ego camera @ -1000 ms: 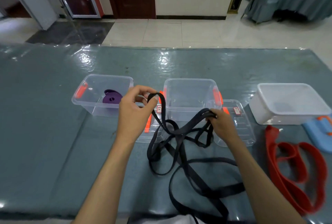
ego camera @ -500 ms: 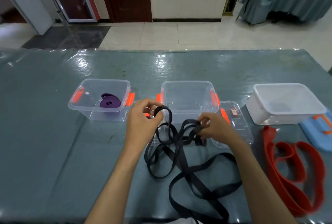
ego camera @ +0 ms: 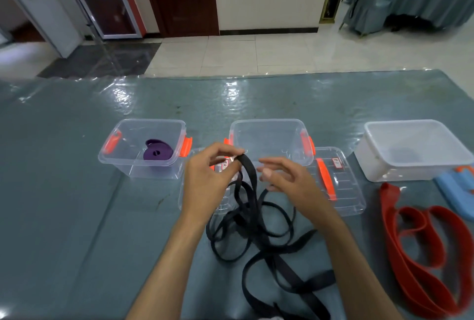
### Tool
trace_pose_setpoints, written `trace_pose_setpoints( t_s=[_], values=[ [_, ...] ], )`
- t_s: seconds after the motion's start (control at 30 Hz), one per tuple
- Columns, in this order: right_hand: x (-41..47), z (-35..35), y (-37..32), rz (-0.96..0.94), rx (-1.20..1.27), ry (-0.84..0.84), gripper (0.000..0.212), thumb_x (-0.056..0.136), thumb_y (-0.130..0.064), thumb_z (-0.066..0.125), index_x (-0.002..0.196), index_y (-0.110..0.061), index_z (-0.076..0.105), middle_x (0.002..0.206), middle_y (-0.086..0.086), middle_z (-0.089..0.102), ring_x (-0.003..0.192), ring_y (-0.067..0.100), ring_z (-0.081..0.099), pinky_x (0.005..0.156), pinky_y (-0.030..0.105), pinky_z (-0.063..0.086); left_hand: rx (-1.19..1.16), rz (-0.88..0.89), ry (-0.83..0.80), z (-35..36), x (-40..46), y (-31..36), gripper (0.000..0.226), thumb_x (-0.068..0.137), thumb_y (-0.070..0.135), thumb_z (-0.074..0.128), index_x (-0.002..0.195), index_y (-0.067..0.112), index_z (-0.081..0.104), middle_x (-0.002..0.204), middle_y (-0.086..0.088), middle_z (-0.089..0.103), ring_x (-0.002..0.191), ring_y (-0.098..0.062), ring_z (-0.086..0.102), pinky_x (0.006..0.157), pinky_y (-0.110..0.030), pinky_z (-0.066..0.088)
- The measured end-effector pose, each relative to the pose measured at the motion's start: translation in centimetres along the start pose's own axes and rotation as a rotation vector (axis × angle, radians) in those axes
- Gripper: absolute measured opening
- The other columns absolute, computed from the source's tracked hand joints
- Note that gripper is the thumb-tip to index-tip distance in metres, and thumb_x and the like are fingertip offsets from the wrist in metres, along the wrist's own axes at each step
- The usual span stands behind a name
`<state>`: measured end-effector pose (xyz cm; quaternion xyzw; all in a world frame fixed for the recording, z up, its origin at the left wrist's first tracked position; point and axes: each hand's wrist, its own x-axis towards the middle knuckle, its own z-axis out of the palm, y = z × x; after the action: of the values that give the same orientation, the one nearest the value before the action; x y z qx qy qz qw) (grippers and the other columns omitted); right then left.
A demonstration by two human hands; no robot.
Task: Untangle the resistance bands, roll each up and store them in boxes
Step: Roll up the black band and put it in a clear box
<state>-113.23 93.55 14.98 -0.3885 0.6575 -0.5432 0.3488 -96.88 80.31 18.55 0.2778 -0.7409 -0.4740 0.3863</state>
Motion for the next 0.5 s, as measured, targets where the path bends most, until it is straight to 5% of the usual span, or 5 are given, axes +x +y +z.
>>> trace_pose_setpoints(
  t_s=[0.23,0.5],
  values=[
    [-0.3,0.2,-2.3,-0.253,-0.231,0.246,0.021,0.087,-0.022,0.086,0.107,-0.025,0.079,0.094,-0.009,0.075,0.083,0.009,0.071,0.070,0.018,0.058,-0.061,0.049,-0.043,3.2,-0.1,0.2,0.033,0.086,0.002,0.076,0.089,0.035,0.076,0.099,0.012,0.079,0.101,-0.015,0.076,0.083,-0.024,0.059],
    [-0.4,-2.4,-2.0,-0.385,-0.226,0.313,0.023,0.092,-0.005,0.079,0.114,-0.013,0.077,0.101,0.002,0.070,0.090,0.008,0.074,0.073,0.019,0.062,-0.135,0.059,-0.142,4.6,0.4,-0.7,0.025,0.091,0.018,0.081,0.114,0.027,0.074,0.120,0.007,0.077,0.121,-0.019,0.070,0.105,-0.037,0.054]
  ],
)
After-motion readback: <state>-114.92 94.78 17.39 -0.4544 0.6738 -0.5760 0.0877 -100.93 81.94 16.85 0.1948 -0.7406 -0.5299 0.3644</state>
